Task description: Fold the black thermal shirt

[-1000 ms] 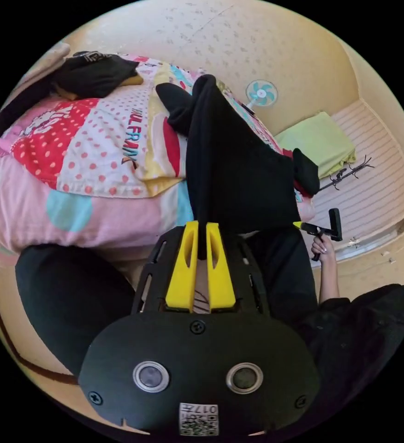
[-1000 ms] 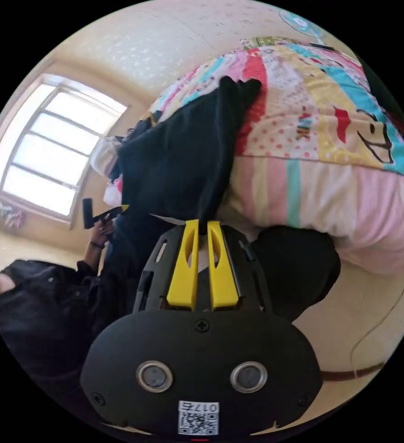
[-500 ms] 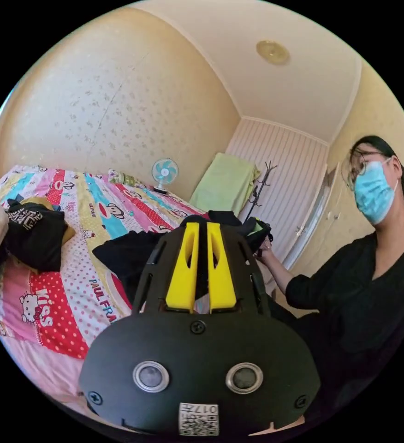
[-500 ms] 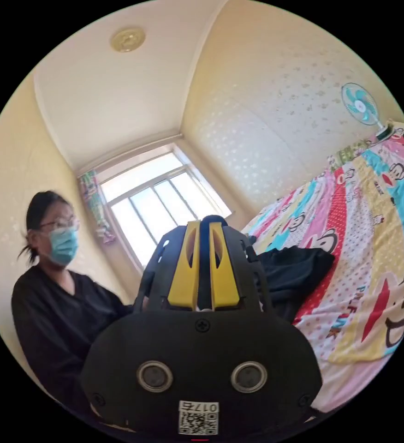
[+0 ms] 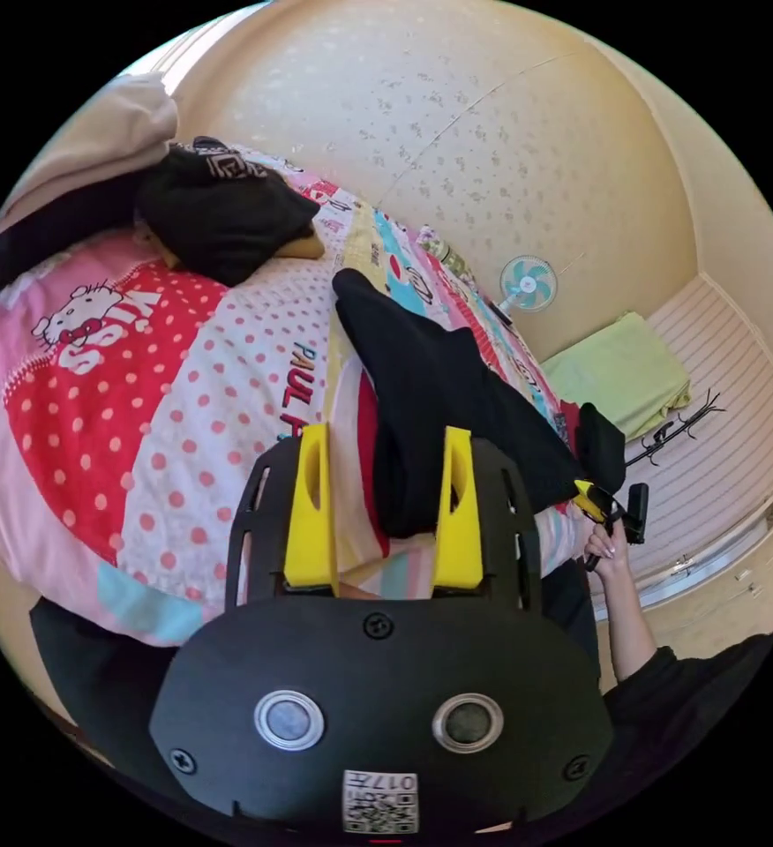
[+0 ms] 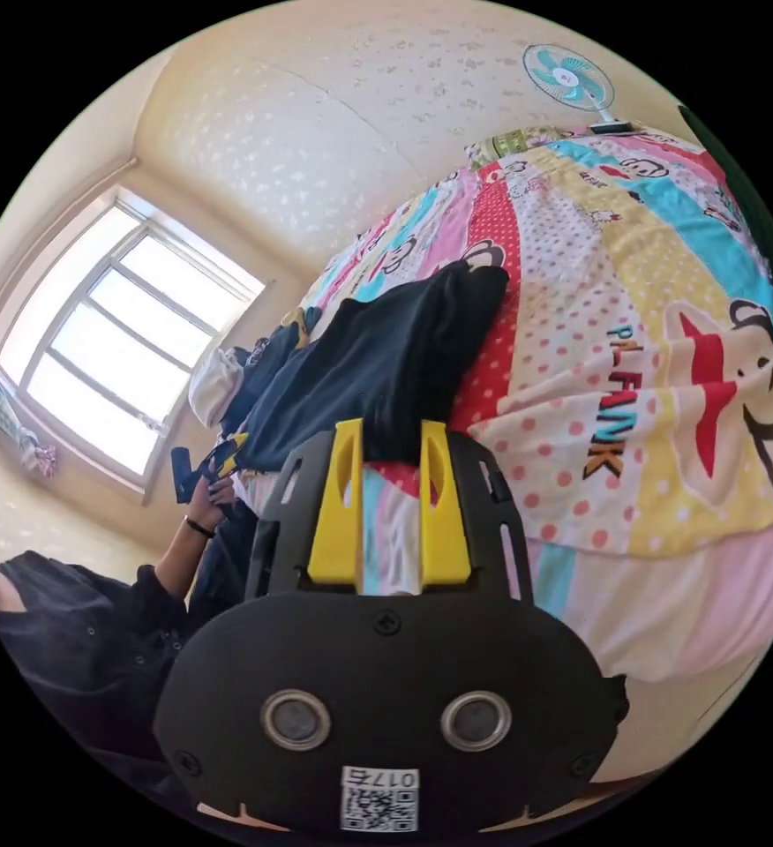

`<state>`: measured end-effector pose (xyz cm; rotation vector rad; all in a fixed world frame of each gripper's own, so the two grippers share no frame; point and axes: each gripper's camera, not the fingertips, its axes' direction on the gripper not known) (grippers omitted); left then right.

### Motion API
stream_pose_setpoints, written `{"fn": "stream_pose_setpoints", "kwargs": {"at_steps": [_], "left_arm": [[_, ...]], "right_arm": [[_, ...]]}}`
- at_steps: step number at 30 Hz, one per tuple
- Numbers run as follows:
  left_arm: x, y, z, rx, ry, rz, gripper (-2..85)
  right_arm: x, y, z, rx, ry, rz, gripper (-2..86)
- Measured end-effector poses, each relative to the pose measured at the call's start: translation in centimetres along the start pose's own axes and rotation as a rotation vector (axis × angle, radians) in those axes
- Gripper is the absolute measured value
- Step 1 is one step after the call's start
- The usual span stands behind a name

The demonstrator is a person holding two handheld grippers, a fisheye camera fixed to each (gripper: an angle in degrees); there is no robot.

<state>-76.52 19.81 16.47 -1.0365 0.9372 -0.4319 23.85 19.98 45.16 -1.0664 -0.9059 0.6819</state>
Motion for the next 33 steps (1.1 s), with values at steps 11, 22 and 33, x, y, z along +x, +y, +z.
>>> {"fn": "stream_pose_setpoints", "kwargs": {"at_steps": [11, 22, 33], "left_arm": [[-1.5, 1.3, -2.7, -0.110, 0.176, 0.045, 4.5], [-1.3, -1.1, 0.4, -0.193, 0.186, -0.009, 6.3], [0.1, 2.0, 0.2, -0.091, 0.147, -0.054, 7.2]], "right_arm": [[-0.7, 8.4, -1.5, 0.163, 0.187, 0.352, 4.7], [-4.6, -3.1, 10.7, -0.155, 0.396, 0.096, 5.5], [-2.0, 5.7, 10.5, -0.001, 0.313, 0.331, 6.5]]}}
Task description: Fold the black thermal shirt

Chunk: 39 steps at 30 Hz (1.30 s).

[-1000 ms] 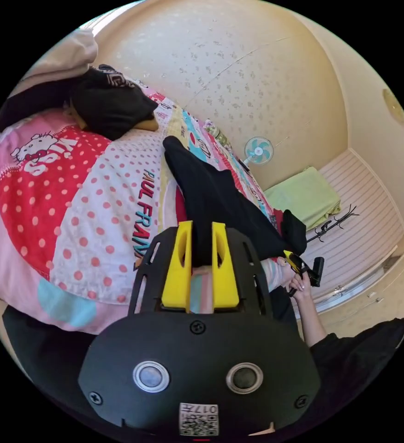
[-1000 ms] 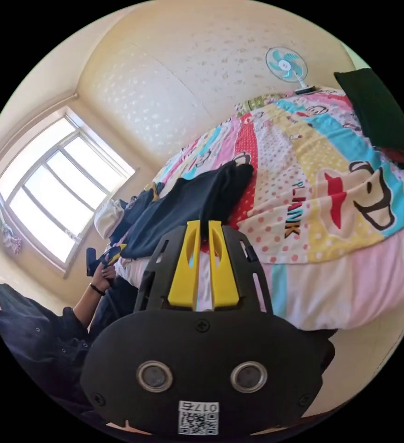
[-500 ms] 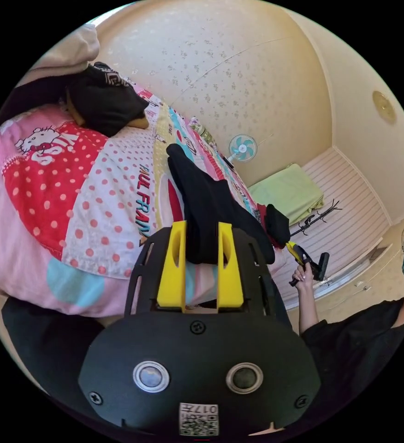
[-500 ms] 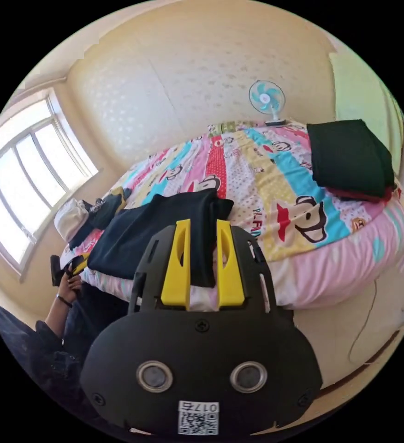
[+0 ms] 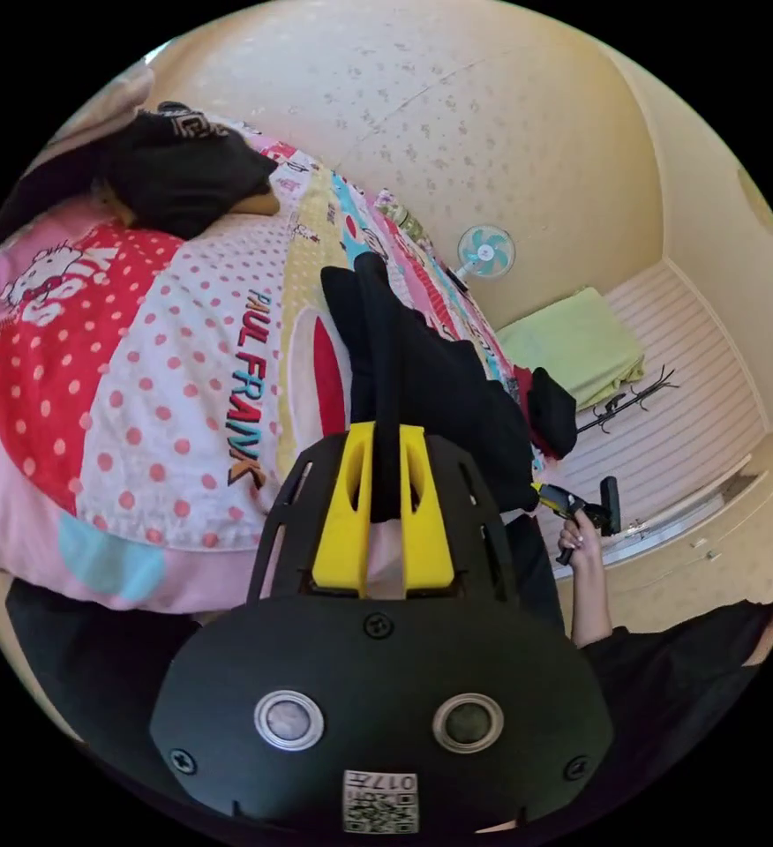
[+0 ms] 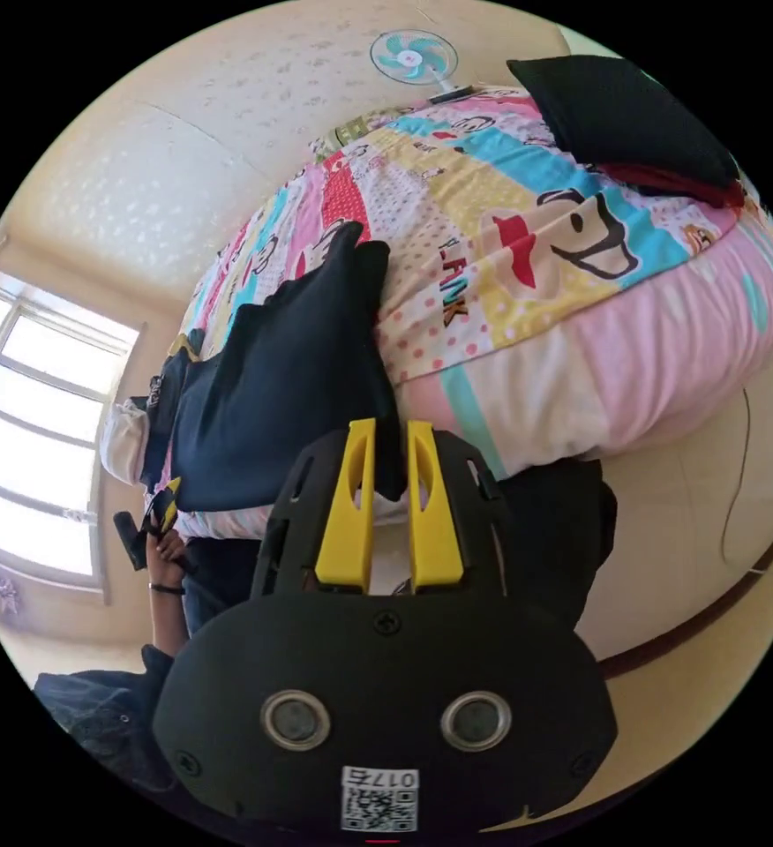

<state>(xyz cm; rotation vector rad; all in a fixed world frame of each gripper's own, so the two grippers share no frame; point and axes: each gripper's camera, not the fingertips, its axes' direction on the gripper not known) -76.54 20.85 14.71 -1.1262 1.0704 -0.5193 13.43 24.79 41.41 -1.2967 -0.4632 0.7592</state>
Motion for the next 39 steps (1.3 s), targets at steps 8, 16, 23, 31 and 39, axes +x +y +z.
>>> {"fn": "stream_pose_setpoints", "kwargs": {"at_steps": [8, 16, 23, 31, 39], "left_arm": [[2.8, 1.6, -2.2, 0.197, -0.055, 0.060, 9.8], [11.2, -11.4, 10.4, -0.056, -0.387, 0.405, 11.4], [7.7, -12.9, 15.5, -0.059, -0.502, 0.254, 0.8], [6.2, -5.9, 10.7, 0.078, -0.481, 0.138, 4.7], [2.8, 6.6, 5.4, 0.021, -0.165, -0.085, 14.0]], "right_arm": [[-10.4, -1.0, 0.8, 0.163, 0.232, -0.259, 8.2], [-10.9, -3.8, 11.8, 0.130, 0.230, -0.328, 5.3], [-8.9, 0.0, 13.6, 0.223, 0.236, -0.307, 2.0], [-7.5, -0.1, 11.5, 0.195, 0.121, -0.271, 1.4], [-4.5, -1.0, 8.1, 0.167, -0.116, -0.167, 1.3]]}}
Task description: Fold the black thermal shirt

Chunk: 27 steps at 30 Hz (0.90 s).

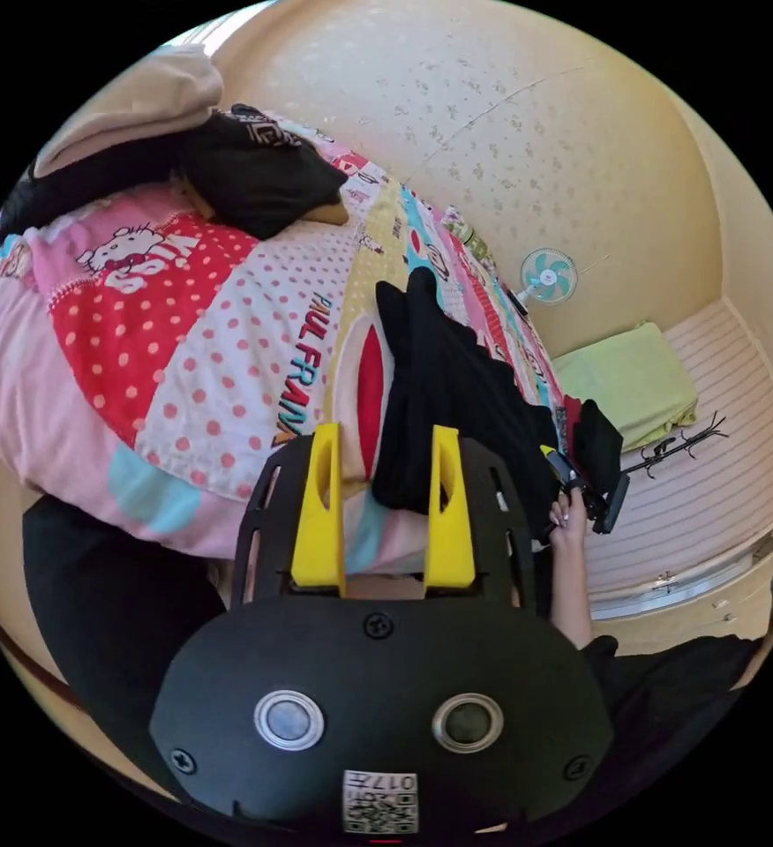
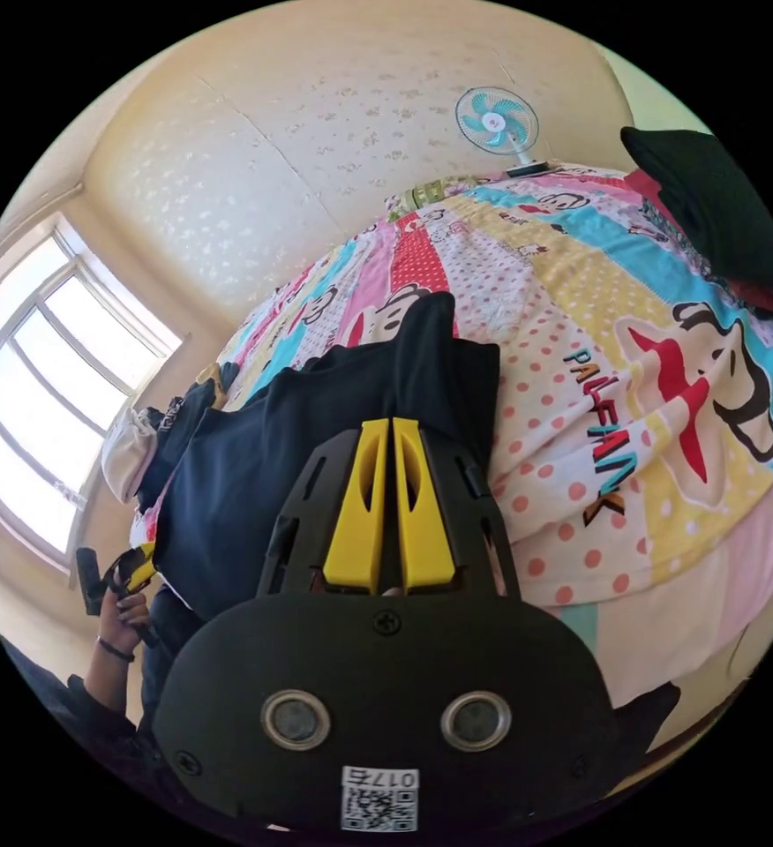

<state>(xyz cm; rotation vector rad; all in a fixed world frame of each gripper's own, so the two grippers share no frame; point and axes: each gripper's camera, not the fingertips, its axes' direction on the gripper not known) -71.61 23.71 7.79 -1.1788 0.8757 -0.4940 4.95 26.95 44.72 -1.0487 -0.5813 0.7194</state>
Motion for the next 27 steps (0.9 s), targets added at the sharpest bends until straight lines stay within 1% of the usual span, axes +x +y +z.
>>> {"fn": "stream_pose_setpoints", "kwargs": {"at_steps": [3, 4, 7, 8, 10, 11, 12, 13, 14, 15, 16, 17, 19, 20, 22, 24, 26, 27], "left_arm": [[0.2, 2.1, 1.5, -0.058, 0.040, -0.026, 13.5], [0.6, 2.5, 1.5, -0.019, 0.008, -0.039, 12.5], [1.8, 2.0, 1.4, 0.018, -0.078, -0.066, 8.1], [2.3, 1.8, 1.1, 0.038, -0.079, -0.077, 7.4], [5.8, 1.8, -0.3, 0.178, -0.012, -0.077, 5.7], [7.2, 1.9, -0.6, 0.207, -0.016, -0.067, 5.5], [10.6, 2.1, -0.6, 0.257, -0.051, -0.014, 5.4], [14.5, 2.4, 0.2, 0.269, -0.072, 0.089, 5.3], [16.5, 2.6, 0.9, 0.255, -0.070, 0.155, 5.3], [20.2, 3.0, 2.9, 0.210, -0.052, 0.300, 5.2], [23.5, 3.8, 5.4, 0.150, -0.024, 0.431, 5.2], [24.8, 4.2, 6.6, 0.120, -0.001, 0.483, 5.2], [28.5, 6.4, 11.2, 0.017, 0.148, 0.639, 5.3], [29.1, 7.0, 12.3, -0.011, 0.186, 0.674, 5.3], [30.5, 9.5, 17.3, -0.185, 0.255, 0.792, 5.9], [29.8, 10.9, 20.0, -0.296, 0.245, 0.768, 6.5], [28.3, 11.7, 20.6, -0.333, 0.321, 0.702, 6.3], [27.4, 11.8, 20.1, -0.328, 0.414, 0.667, 5.9]], "right_arm": [[0.3, -0.4, -1.2, -0.006, -0.045, 0.029, 1.2], [0.3, -0.5, -1.7, -0.004, -0.057, 0.031, 1.2], [0.3, -0.6, -3.2, 0.003, -0.101, 0.035, 1.1], [0.4, -0.7, -3.9, 0.009, -0.129, 0.042, 1.1], [0.8, -0.8, -5.0, 0.022, -0.176, 0.065, 0.9], [1.1, -0.8, -5.7, 0.029, -0.213, 0.090, 0.8], [1.4, -0.8, -6.1, 0.035, -0.232, 0.108, 0.7], [1.9, -0.7, -7.1, 0.059, -0.271, 0.148, 0.6], [2.4, -0.4, -8.8, 0.115, -0.307, 0.191, 0.5], [2.6, -0.2, -9.8, 0.154, -0.321, 0.208, 0.5], [2.9, 0.2, -12.1, 0.236, -0.338, 0.232, 0.4], [3.1, 0.6, -14.5, 0.311, -0.328, 0.246, 0.4], [3.2, 0.8, -17.9, 0.379, -0.275, 0.255, 0.4], [3.2, 0.9, -19.9, 0.401, -0.236, 0.249, 0.3], [3.0, 0.8, -22.1, 0.405, -0.199, 0.224, 0.3], [2.3, 0.5, -23.3, 0.389, -0.201, 0.154, 0.3], [0.2, -0.9, -23.2, 0.294, -0.290, -0.023, 0.3], [-0.5, -1.4, -22.9, 0.252, -0.324, -0.067, 0.3]]}}
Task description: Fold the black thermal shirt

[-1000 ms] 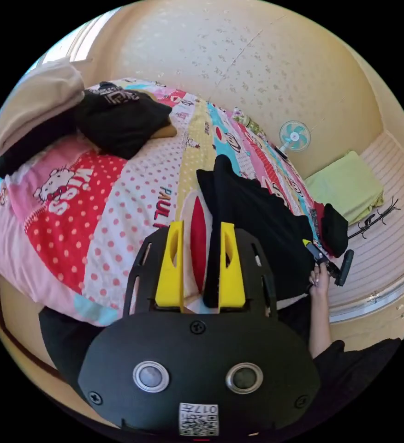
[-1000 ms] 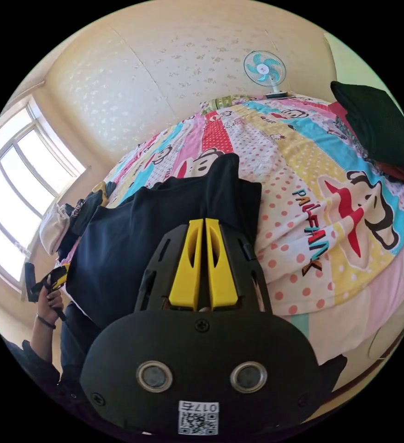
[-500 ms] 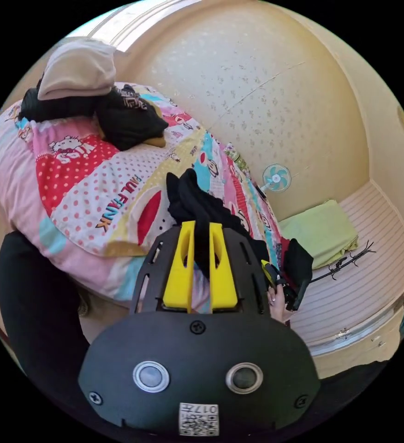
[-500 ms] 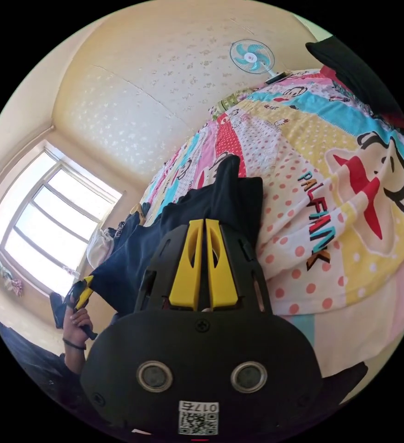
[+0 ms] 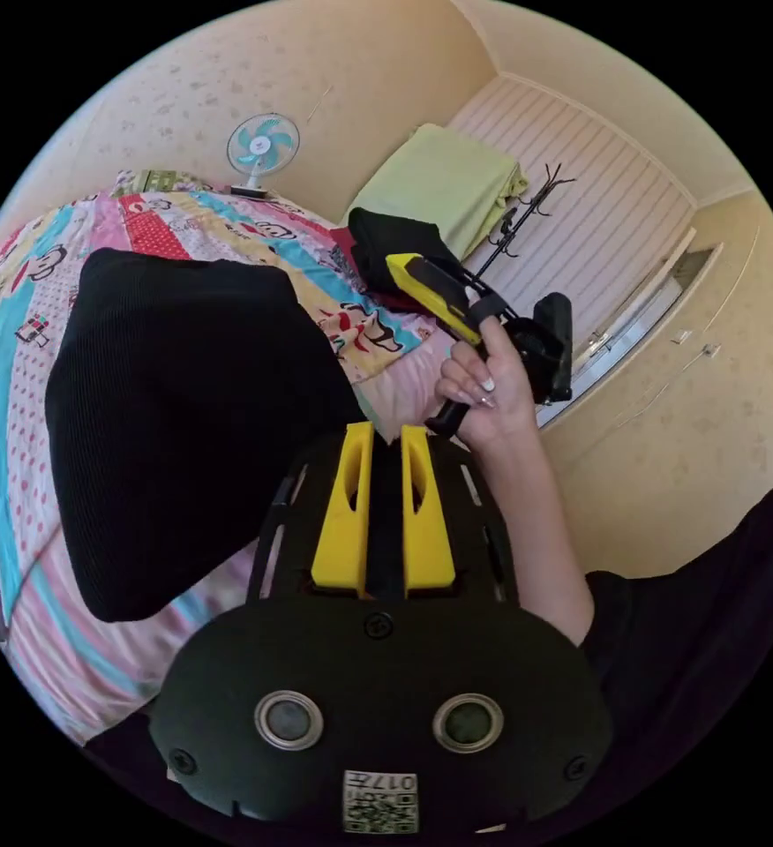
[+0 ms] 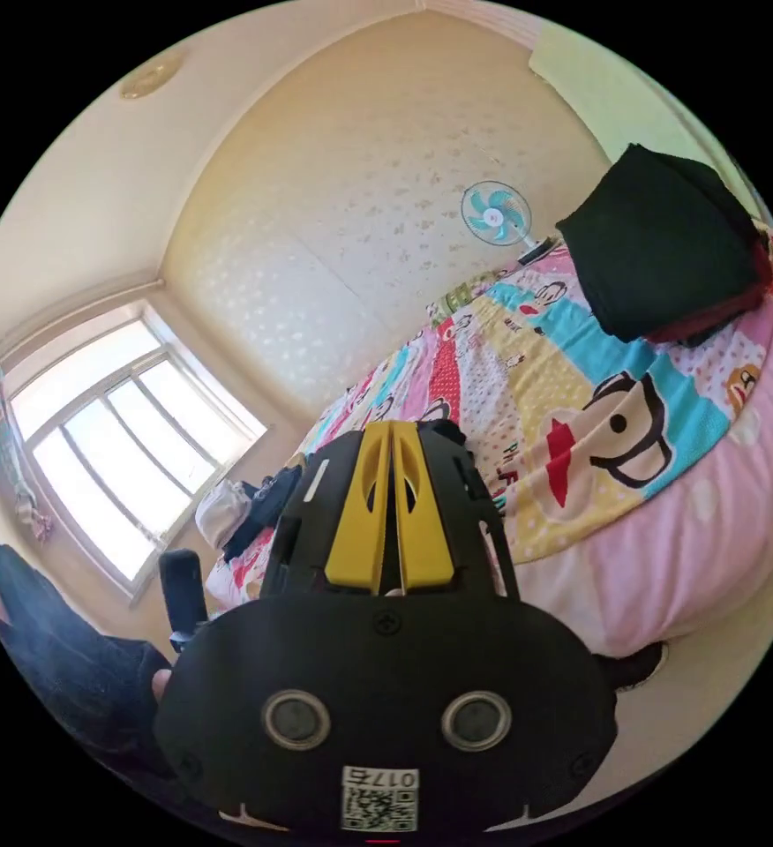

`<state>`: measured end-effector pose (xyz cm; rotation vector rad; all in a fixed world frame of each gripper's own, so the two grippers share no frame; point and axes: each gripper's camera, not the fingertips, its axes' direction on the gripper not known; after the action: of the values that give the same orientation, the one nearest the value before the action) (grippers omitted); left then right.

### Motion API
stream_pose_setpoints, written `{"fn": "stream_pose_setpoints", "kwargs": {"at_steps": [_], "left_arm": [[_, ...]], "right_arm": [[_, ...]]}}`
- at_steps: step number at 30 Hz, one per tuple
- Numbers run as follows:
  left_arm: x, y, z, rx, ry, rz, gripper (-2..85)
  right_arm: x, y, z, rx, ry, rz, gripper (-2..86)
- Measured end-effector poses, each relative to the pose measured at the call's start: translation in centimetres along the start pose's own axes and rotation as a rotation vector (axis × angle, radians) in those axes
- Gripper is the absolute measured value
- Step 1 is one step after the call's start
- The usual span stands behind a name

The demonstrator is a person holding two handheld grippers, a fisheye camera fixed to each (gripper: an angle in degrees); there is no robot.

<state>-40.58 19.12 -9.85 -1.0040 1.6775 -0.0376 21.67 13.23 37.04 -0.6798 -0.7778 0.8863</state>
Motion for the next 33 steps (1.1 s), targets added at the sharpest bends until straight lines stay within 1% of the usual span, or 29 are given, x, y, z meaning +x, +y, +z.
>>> {"fn": "stream_pose_setpoints", "kwargs": {"at_steps": [1, 2, 3, 4, 5, 6, 7, 8, 9, 10, 11, 12, 13, 15, 16, 18, 19, 20, 21, 23, 24, 25, 26, 27, 29, 30, 31, 32, 33], "left_arm": [[0.0, 0.4, -0.8, 0.032, 0.089, 0.012, 6.1], [0.1, 0.5, -1.2, 0.039, 0.119, 0.025, 6.2], [0.3, 0.6, -2.3, 0.048, 0.130, 0.055, 6.4], [0.7, 0.8, -3.7, 0.076, 0.071, 0.096, 6.6], [0.9, 0.9, -4.6, 0.098, 0.022, 0.116, 6.6], [1.1, 1.2, -6.3, 0.154, -0.091, 0.141, 6.6], [0.9, 1.7, -8.0, 0.219, -0.213, 0.145, 6.6], [0.7, 1.9, -8.8, 0.249, -0.272, 0.139, 6.7], [-0.1, 2.3, -9.9, 0.290, -0.384, 0.107, 6.8], [-1.4, 2.6, -10.5, 0.287, -0.488, 0.036, 7.4], [-2.3, 2.6, -10.5, 0.264, -0.532, -0.013, 7.7], [-4.4, 2.6, -10.1, 0.177, -0.566, -0.105, 8.9], [-6.7, 2.5, -8.9, 0.056, -0.488, -0.152, 9.7], [-9.6, 2.8, -8.1, -0.034, -0.367, -0.246, 10.0], [-10.5, 3.0, -9.3, 0.013, -0.320, -0.288, 10.0], [-11.7, 3.5, -11.1, 0.085, -0.300, -0.379, 12.3], [-12.6, 4.1, -11.8, 0.123, -0.316, -0.444, 17.1], [-13.2, 4.3, -11.8, 0.127, -0.305, -0.463, 19.5], [-14.2, 4.5, -11.5, 0.121, -0.242, -0.469, 19.9], [-14.7, 4.5, -11.7, 0.121, -0.247, -0.462, 18.5], [-14.9, 4.1, -11.8, 0.088, -0.201, -0.458, 14.9], [-15.7, 3.8, -11.5, 0.056, -0.076, -0.501, 9.1], [-16.1, 3.9, -11.5, 0.059, -0.042, -0.547, 8.5], [-16.6, 4.2, -11.9, 0.089, -0.006, -0.606, 7.4], [-16.7, 4.4, -12.7, 0.125, 0.028, -0.648, 6.9], [-16.6, 4.6, -13.3, 0.155, 0.071, -0.683, 6.9], [-16.3, 5.0, -13.7, 0.200, 0.144, -0.716, 6.9], [-16.1, 5.1, -13.8, 0.222, 0.184, -0.727, 6.9], [-15.4, 5.2, -13.7, 0.245, 0.259, -0.734, 6.9]], "right_arm": [[-1.1, -0.7, 1.6, -0.098, -0.075, -0.053, 0.3], [-2.3, -1.2, 3.5, -0.184, -0.121, -0.102, 0.3], [-2.9, -1.4, 4.5, -0.220, -0.126, -0.123, 0.3], [-4.1, -1.6, 6.4, -0.298, -0.087, -0.141, 0.3], [-4.7, -1.8, 8.6, -0.405, 0.034, -0.117, 0.3], [-4.9, -1.8, 9.6, -0.475, 0.119, -0.105, 0.3], [-5.1, -1.8, 11.4, -0.601, 0.238, -0.119, 0.3], [-5.1, -2.2, 11.6, -0.631, 0.285, -0.083, 0.2], [-5.1, -2.7, 11.4, -0.628, 0.295, -0.044, 0.2], [-5.1, -3.5, 10.7, -0.616, 0.341, 0.015, 0.2], [-5.6, -4.1, 10.4, -0.613, 0.429, 0.017, 0.2], [-5.9, -4.3, 10.4, -0.613, 0.463, 0.012, 0.3], [-6.2, -4.7, 10.6, -0.617, 0.502, 0.013, 0.3], [-6.6, -5.1, 11.1, -0.636, 0.519, 0.005, 0.3], [-6.9, -5.7, 10.9, -0.631, 0.533, 0.003, 0.4], [-7.1, -6.6, 10.4, -0.630, 0.535, 0.005, 0.5], [-7.1, -7.3, 10.0, -0.628, 0.530, 0.011, 0.6], [-7.0, -8.0, 9.5, -0.624, 0.518, 0.017, 0.8], [-6.9, -8.3, 9.1, -0.619, 0.508, 0.022, 0.9], [-6.9, -9.6, 6.3, -0.557, 0.413, 0.050, 1.9], [-6.9, -9.9, 4.9, -0.520, 0.384, 0.074, 2.3], [-6.7, -10.0, 1.8, -0.418, 0.329, 0.127, 4.2], [-6.3, -9.4, -1.6, -0.312, 0.274, 0.199, 7.2], [-6.0, -9.0, -3.1, -0.277, 0.247, 0.243, 9.5], [-3.8, -6.1, -7.9, -0.271, 0.137, 0.452, 17.2], [-3.3, -5.2, -8.9, -0.280, 0.092, 0.502, 18.7], [-2.5, -3.4, -10.6, -0.284, -0.005, 0.592, 21.0], [-2.0, -1.8, -12.1, -0.257, -0.100, 0.670, 22.7], [-1.9, -1.1, -12.7, -0.236, -0.146, 0.701, 23.2]]}}
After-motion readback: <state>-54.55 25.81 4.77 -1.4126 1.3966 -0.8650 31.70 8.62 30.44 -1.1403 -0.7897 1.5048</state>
